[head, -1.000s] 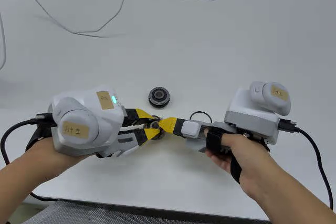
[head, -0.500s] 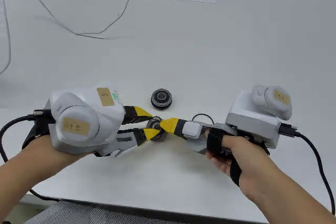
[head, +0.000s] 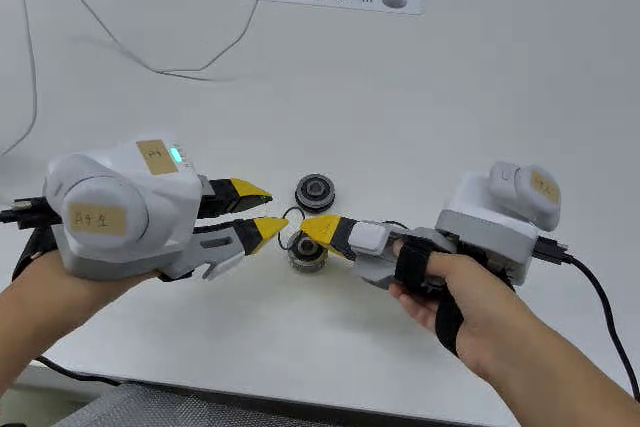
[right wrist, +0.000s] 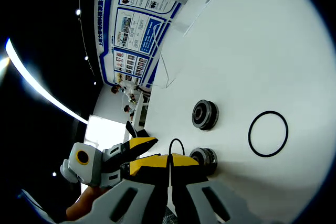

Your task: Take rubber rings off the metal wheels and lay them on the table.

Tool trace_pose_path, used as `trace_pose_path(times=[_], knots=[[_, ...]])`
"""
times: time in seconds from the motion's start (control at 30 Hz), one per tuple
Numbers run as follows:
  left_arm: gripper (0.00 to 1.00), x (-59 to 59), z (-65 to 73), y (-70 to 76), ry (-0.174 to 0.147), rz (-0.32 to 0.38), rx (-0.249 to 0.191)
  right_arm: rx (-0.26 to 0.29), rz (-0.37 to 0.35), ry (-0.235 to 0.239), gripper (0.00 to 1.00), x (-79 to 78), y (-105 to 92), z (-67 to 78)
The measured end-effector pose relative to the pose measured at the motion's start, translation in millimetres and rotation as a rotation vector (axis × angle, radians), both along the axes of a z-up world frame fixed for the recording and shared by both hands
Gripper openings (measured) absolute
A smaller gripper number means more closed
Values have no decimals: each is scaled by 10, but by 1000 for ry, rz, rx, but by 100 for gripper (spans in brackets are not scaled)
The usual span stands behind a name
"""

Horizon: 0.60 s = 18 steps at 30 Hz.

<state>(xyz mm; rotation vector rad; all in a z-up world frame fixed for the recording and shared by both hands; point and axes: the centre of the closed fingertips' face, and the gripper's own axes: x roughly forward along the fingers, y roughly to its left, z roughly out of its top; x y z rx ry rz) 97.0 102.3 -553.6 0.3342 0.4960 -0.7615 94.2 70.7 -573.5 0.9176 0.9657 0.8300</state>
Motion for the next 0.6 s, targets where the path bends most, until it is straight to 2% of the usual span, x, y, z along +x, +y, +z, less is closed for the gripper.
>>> trace_pose_path(times=[0.27,0.47,0.6], knots=[[20,82,150,-18,-36,13,-19,-3,-119,-2,1,182,-391,36],[24,98,202,-48,-51,11,-23,-45,-213,20,1,246,-758,-94],[24,93,241,-81,-54,12,-42,-70,-242,36,1,238,-890,-183]])
